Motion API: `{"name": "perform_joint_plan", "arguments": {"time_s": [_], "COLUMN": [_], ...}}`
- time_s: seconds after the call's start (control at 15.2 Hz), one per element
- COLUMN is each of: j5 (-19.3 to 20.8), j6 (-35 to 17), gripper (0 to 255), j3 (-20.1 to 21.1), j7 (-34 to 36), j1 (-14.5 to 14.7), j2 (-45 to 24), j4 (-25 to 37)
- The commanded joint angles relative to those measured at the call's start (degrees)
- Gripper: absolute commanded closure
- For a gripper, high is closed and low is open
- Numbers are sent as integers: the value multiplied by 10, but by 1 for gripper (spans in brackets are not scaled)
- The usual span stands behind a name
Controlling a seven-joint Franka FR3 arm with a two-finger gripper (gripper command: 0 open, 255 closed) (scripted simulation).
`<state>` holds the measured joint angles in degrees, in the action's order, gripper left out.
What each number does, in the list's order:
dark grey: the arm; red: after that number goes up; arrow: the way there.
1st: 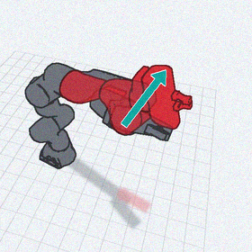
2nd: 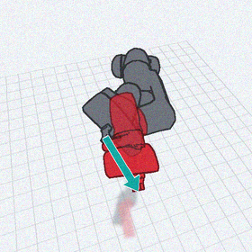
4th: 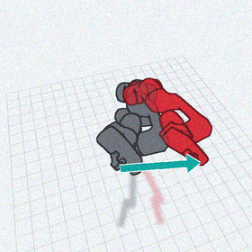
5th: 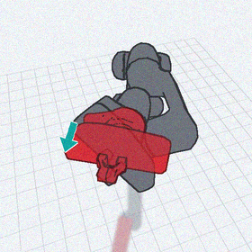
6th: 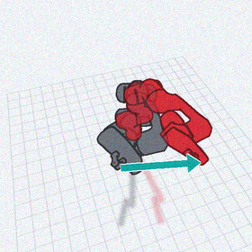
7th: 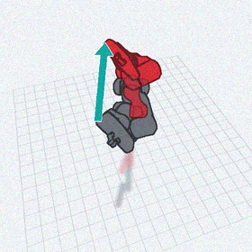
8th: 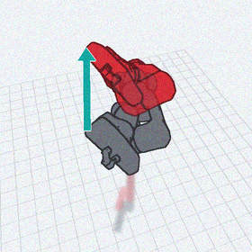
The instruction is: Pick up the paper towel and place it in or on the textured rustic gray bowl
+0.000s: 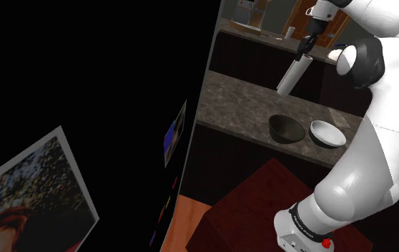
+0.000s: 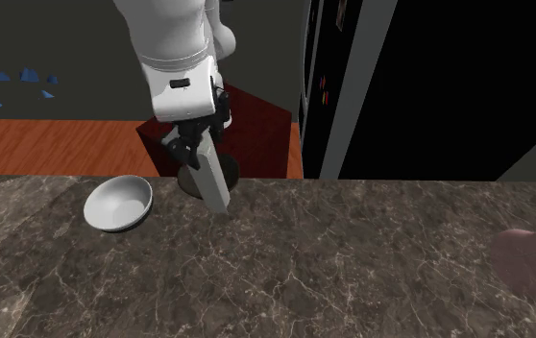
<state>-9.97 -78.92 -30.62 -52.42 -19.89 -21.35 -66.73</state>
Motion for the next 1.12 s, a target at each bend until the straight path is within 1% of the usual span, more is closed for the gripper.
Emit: {"name": "perform_joint_plan", "arguments": {"time_s": [0.0, 0.13, 0.33, 0.53, 0.73, 0.79, 1.06], "j5": [23, 48, 84, 117, 145, 152, 157], "j6": [-8, -12, -8, 4, 24, 30, -2], "gripper": [255, 255, 255, 255, 255, 255, 255], "j3": [-4, -6, -2, 8, 23, 28, 30], "j7": [5, 15, 33, 53, 73, 79, 84], "j1": [20, 39, 59, 72, 78, 78, 77], "j2": [50, 102, 176, 245, 310, 328, 342], "j4": [-53, -102, -163, -211, -249, -258, -303]}}
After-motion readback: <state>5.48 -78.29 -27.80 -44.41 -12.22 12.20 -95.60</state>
